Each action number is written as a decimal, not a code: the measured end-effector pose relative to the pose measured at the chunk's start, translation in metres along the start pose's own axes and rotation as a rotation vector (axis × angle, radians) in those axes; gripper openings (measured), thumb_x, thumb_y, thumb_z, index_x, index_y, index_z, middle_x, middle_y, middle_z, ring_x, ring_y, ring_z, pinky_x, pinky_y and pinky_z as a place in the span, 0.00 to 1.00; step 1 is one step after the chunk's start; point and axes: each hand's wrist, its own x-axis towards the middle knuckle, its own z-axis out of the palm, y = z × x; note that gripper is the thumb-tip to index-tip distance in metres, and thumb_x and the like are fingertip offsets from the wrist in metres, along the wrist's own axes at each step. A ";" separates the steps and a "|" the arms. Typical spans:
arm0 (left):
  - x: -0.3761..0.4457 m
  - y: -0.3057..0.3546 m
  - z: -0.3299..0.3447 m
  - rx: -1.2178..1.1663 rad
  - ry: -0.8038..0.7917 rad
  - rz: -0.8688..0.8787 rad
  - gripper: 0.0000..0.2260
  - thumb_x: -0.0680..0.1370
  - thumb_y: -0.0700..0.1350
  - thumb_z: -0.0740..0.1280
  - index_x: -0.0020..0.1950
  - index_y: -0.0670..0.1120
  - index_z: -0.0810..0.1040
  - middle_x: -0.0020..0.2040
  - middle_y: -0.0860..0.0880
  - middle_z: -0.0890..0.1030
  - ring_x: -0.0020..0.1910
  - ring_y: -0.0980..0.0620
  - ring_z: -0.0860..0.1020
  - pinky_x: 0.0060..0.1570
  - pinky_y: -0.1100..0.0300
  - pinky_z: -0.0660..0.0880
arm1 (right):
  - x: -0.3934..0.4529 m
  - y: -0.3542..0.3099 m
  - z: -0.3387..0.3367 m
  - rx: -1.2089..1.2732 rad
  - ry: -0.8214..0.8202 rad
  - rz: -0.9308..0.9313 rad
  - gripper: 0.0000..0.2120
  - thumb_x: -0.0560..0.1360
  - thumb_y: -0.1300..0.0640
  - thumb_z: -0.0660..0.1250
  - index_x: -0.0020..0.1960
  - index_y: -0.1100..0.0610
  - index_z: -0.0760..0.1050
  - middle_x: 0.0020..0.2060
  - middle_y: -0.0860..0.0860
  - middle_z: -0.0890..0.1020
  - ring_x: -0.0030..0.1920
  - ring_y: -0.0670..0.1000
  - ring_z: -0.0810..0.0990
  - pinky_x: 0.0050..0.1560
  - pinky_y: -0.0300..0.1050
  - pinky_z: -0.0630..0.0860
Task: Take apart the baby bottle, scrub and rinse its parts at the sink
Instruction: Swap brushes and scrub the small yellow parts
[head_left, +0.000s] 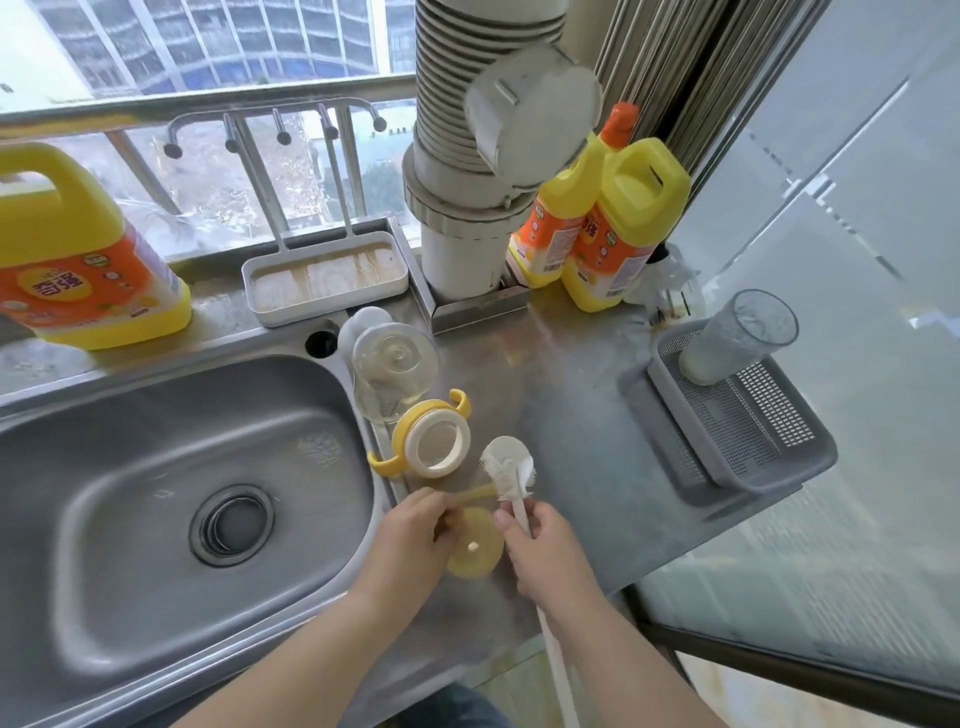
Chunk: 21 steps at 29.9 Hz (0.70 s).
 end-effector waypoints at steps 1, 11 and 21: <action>-0.001 0.001 -0.001 -0.005 0.006 -0.004 0.05 0.73 0.35 0.70 0.46 0.43 0.81 0.41 0.53 0.76 0.39 0.54 0.75 0.41 0.76 0.69 | 0.000 0.001 0.001 0.001 -0.011 0.032 0.07 0.77 0.50 0.64 0.53 0.49 0.74 0.45 0.47 0.81 0.46 0.47 0.79 0.48 0.44 0.76; -0.009 0.015 -0.022 -0.162 0.188 -0.014 0.10 0.69 0.34 0.73 0.38 0.47 0.76 0.35 0.51 0.77 0.34 0.53 0.74 0.36 0.67 0.71 | -0.016 -0.012 0.009 0.071 -0.105 -0.029 0.11 0.70 0.48 0.73 0.40 0.55 0.79 0.21 0.42 0.75 0.25 0.40 0.71 0.28 0.33 0.65; -0.019 -0.010 -0.138 -0.704 -0.006 -0.512 0.18 0.71 0.58 0.67 0.52 0.47 0.79 0.48 0.47 0.83 0.51 0.47 0.80 0.55 0.54 0.76 | -0.044 -0.097 0.070 0.056 -0.382 -0.267 0.04 0.75 0.53 0.68 0.46 0.54 0.80 0.31 0.44 0.83 0.34 0.40 0.79 0.36 0.33 0.72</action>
